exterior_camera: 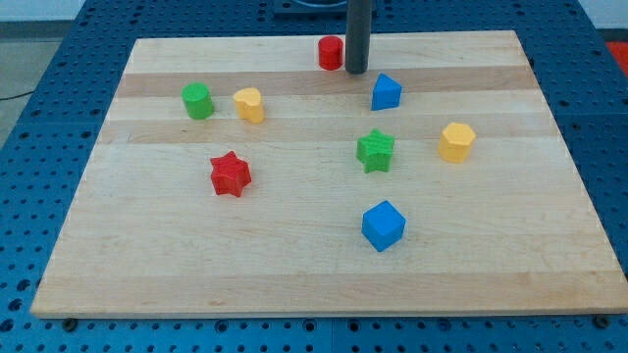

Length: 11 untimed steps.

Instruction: Nudge the red star up a bit

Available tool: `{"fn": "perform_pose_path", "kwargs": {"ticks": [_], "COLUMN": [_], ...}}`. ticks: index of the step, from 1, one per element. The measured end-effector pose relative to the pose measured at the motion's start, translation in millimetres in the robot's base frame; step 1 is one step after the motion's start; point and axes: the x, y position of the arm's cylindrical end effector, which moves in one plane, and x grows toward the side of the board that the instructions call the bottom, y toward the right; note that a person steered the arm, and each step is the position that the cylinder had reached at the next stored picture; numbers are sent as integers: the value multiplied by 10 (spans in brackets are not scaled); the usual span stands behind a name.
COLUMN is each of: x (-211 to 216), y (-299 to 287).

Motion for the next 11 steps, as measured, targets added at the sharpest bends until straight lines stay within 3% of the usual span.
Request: {"fn": "perform_pose_path", "kwargs": {"ticks": [3, 9, 11], "x": [44, -601, 67], "y": [-675, -385, -299]}}
